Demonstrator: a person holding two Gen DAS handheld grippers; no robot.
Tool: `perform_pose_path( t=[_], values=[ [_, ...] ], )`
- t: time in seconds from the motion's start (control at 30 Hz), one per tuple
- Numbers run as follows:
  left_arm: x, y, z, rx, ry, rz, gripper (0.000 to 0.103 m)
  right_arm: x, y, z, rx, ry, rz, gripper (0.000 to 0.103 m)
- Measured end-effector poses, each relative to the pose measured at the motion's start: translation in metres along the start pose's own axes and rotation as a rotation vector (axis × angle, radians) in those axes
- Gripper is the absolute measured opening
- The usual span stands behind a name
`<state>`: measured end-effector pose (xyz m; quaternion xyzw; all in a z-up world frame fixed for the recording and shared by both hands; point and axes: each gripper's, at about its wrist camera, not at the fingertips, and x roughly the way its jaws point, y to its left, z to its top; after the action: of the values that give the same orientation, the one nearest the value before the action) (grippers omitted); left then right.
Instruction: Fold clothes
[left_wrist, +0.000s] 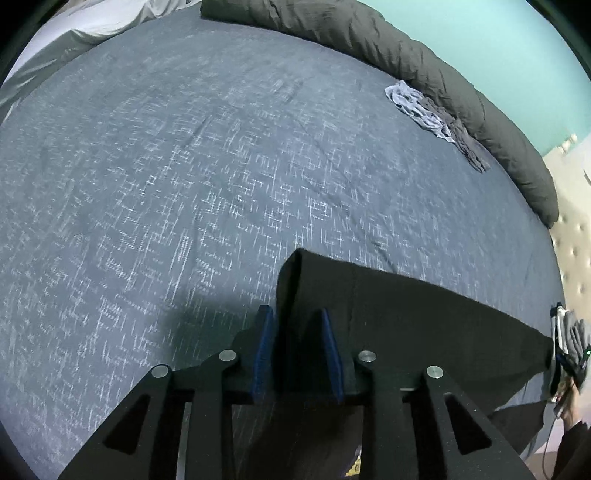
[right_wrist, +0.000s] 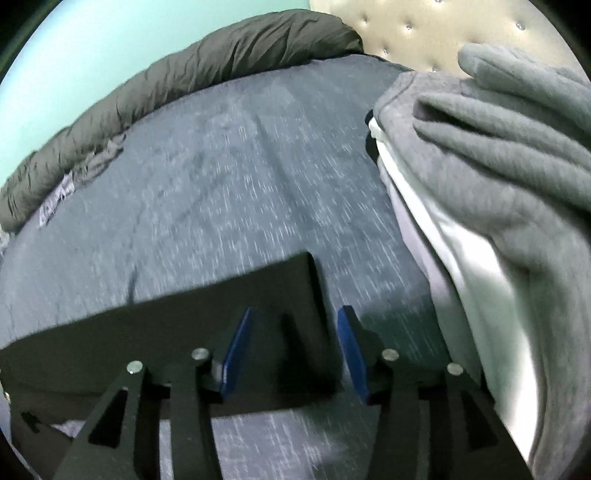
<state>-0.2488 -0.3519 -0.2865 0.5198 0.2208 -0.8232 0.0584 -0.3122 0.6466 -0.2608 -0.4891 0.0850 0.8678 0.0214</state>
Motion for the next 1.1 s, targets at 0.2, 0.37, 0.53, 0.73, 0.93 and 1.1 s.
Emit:
perform_pose_path(
  t=[0.2,0.37,0.53,0.73,0.93,1.1],
  values=[
    [0.009,-0.002,0.008,-0.008,-0.017,0.005,0.030,0.017,-0.003,0.018,0.019,0.035,0.003,0.051],
    [0.020,-0.002,0.013,-0.018,0.006,-0.009,0.029,0.032,0.000,0.025,0.017,0.049,0.004,0.051],
    [0.027,-0.006,0.016,-0.006,0.016,-0.012,0.029,0.049,0.010,0.025,-0.019,0.074,0.001,0.047],
    [0.021,-0.009,0.020,0.016,0.000,0.014,0.006,0.046,0.013,0.023,-0.022,0.028,-0.004,0.005],
    [0.001,-0.018,0.021,0.054,-0.025,-0.003,0.002,0.015,0.010,0.035,-0.016,-0.084,-0.007,0.003],
    [-0.008,-0.019,0.018,0.043,-0.026,-0.027,0.002,-0.001,0.010,0.042,-0.039,-0.101,-0.017,0.003]
  ],
)
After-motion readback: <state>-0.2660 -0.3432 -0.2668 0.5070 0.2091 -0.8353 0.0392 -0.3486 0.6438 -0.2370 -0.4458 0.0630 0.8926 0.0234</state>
